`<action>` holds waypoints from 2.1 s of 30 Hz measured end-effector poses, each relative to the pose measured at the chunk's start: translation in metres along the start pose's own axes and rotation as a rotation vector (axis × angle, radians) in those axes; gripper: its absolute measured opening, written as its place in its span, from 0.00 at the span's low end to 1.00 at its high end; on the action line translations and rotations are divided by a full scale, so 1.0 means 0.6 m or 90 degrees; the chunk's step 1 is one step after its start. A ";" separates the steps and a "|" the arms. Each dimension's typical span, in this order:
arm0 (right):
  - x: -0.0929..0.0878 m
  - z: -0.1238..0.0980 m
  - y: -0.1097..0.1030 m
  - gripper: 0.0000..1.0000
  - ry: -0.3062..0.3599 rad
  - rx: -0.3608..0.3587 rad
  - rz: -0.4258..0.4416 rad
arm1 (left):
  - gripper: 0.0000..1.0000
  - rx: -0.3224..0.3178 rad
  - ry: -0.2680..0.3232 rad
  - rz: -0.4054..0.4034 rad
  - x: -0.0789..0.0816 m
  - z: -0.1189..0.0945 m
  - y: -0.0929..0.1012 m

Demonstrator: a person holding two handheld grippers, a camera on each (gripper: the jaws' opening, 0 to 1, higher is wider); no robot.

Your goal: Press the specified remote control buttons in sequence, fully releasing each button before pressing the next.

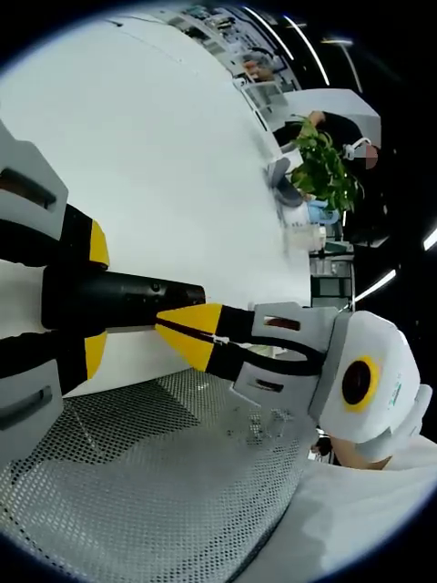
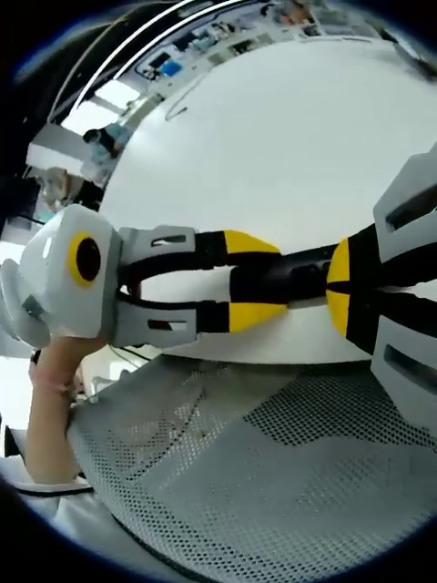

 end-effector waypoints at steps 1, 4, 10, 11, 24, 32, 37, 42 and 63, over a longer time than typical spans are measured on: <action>0.000 0.000 0.000 0.00 0.000 0.000 -0.001 | 0.25 0.000 0.000 0.000 0.000 0.000 0.000; 0.002 0.002 -0.002 0.00 -0.011 -0.007 -0.016 | 0.25 0.000 0.000 0.000 0.000 0.000 0.000; 0.002 0.002 0.000 0.00 -0.019 -0.002 -0.026 | 0.25 0.000 -0.002 0.000 0.000 0.000 0.000; 0.002 0.002 -0.001 0.00 -0.021 -0.002 -0.028 | 0.25 0.000 -0.002 0.001 0.000 0.000 0.000; 0.003 0.003 -0.002 0.00 -0.024 -0.003 -0.029 | 0.25 0.000 -0.005 0.003 0.001 0.000 0.001; 0.000 -0.003 0.006 0.00 0.007 0.050 0.046 | 0.25 0.000 -0.004 0.001 0.002 0.000 0.002; -0.008 -0.013 0.032 0.00 0.006 0.022 0.060 | 0.25 0.000 -0.003 0.002 0.001 0.000 0.002; -0.006 -0.007 0.036 0.00 0.017 0.047 0.083 | 0.25 -0.001 -0.001 0.001 0.001 0.000 0.002; 0.002 0.002 0.033 0.00 -0.017 0.071 0.037 | 0.25 -0.003 0.002 0.000 0.000 0.000 0.000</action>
Point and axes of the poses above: the point that each gripper's makers call its tool centre point, and the gripper's own axes: z roughly forward along the fingers, y roughly to its right, x roughly out of its top, the point moved 5 cm from there along -z, roughly backward along the fingers, and after that the axes turned 14 degrees about -y, right-handed, at the moved point
